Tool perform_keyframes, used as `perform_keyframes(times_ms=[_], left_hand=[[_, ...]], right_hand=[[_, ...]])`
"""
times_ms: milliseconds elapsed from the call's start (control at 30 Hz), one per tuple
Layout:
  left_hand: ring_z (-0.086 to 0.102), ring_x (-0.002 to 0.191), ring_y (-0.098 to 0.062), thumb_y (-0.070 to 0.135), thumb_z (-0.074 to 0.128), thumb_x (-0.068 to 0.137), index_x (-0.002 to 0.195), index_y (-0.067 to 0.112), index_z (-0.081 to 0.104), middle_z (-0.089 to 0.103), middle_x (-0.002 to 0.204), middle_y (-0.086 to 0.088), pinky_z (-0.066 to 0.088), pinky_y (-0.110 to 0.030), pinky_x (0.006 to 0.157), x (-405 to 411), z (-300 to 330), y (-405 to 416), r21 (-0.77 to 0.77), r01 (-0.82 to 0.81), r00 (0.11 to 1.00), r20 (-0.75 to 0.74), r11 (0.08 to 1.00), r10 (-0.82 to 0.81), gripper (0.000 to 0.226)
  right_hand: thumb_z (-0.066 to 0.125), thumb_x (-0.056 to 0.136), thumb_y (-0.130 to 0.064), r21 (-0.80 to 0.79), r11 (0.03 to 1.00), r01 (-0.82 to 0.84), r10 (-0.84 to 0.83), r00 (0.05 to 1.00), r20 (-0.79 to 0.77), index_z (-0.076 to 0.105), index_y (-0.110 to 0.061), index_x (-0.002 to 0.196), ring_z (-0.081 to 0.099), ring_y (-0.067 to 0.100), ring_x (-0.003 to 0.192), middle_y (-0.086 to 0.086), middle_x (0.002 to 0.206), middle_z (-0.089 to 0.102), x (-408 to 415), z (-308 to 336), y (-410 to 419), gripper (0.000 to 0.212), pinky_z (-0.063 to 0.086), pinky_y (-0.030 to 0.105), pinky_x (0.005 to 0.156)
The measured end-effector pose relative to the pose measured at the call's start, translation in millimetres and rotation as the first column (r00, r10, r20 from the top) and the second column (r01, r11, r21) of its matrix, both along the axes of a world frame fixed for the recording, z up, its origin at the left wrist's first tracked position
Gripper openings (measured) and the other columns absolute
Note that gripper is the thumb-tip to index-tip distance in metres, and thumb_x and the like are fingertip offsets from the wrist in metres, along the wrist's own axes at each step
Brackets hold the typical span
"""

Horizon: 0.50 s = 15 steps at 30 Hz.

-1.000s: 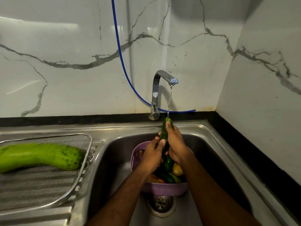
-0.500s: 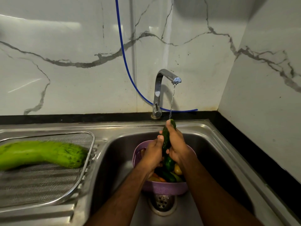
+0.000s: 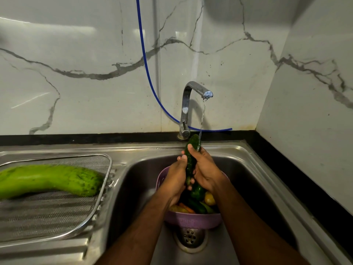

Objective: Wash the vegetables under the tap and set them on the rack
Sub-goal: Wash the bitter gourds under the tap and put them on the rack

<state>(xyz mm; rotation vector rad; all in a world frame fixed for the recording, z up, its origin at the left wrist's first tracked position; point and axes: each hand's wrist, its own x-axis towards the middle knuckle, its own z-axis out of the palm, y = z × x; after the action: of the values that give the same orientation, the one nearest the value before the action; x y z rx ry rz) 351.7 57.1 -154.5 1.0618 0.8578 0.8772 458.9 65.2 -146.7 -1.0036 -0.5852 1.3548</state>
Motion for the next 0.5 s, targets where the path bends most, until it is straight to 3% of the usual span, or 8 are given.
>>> perform_keyframes(times_ms=[33,100,233,333,400,500], left_hand=[[0.058,0.061,-0.017,0.043,0.041,0.105,0.105,0.008,0.066,0.066,0.077,-0.009,0.043,-0.028,0.052,2.1,-2.9,-0.7,0.037,-0.01,1.0,-0.014,0.999,0.01,0.043],[0.058,0.06,-0.015,0.031,0.051,0.103,0.111,0.006,0.063,0.065,0.078,-0.009,0.045,-0.028,0.051,6.1,-7.3,-2.7,0.1,-0.053,0.998,-0.024,0.994,0.056,0.028],[0.055,0.055,-0.011,0.023,0.05,0.104,0.107,0.003,0.063,0.065,0.075,-0.005,0.045,-0.025,0.048,4.2,-9.3,-1.5,0.143,-0.127,0.985,-0.101,0.982,0.142,0.024],[0.055,0.056,-0.012,0.023,0.053,0.102,0.104,0.005,0.065,0.064,0.071,-0.004,0.043,-0.023,0.047,0.8,-8.6,-3.9,0.175,-0.103,0.984,-0.124,0.979,0.125,0.022],[0.058,0.059,-0.014,0.021,0.061,0.098,0.103,0.008,0.066,0.068,0.073,-0.006,0.046,-0.025,0.052,3.0,-8.5,-4.7,0.225,-0.109,0.981,-0.132,0.968,0.142,0.016],[0.071,0.075,-0.022,0.015,0.067,0.093,0.105,0.012,0.067,0.075,0.088,-0.007,0.058,-0.034,0.067,7.9,-6.9,-5.9,0.311,-0.103,0.98,-0.133,0.945,0.15,0.012]], right_hand=[[0.067,0.098,-0.032,-0.021,0.998,0.052,-0.052,0.999,0.017,0.061,-0.016,0.13,0.076,0.028,0.093,0.014,0.111,0.075,-2.0,-0.8,2.3,0.036,0.06,0.033,0.059],[0.065,0.098,-0.039,-0.034,0.992,0.121,-0.119,0.991,0.053,0.06,-0.019,0.131,0.074,0.031,0.096,0.017,0.117,0.073,-2.6,-1.9,5.2,0.039,0.058,0.031,0.053],[0.068,0.097,-0.02,-0.004,0.992,0.127,-0.127,0.992,-0.023,0.055,-0.013,0.133,0.069,0.028,0.083,0.021,0.118,0.071,7.7,2.0,3.8,0.039,0.051,0.029,0.045],[0.069,0.093,-0.015,0.03,0.992,0.12,-0.114,0.981,-0.16,0.056,-0.003,0.129,0.066,0.027,0.082,0.017,0.102,0.068,11.6,2.2,5.3,0.041,0.059,0.039,0.067],[0.068,0.095,-0.028,0.028,0.991,0.132,-0.12,0.957,-0.263,0.062,-0.004,0.109,0.063,0.024,0.074,0.011,0.084,0.064,14.1,1.5,6.1,0.028,0.056,0.044,0.083],[0.066,0.092,-0.057,-0.004,0.992,0.127,-0.122,0.942,-0.311,0.062,-0.009,0.091,0.06,0.022,0.068,0.007,0.071,0.059,15.1,8.3,3.7,0.048,0.054,0.042,0.087]])
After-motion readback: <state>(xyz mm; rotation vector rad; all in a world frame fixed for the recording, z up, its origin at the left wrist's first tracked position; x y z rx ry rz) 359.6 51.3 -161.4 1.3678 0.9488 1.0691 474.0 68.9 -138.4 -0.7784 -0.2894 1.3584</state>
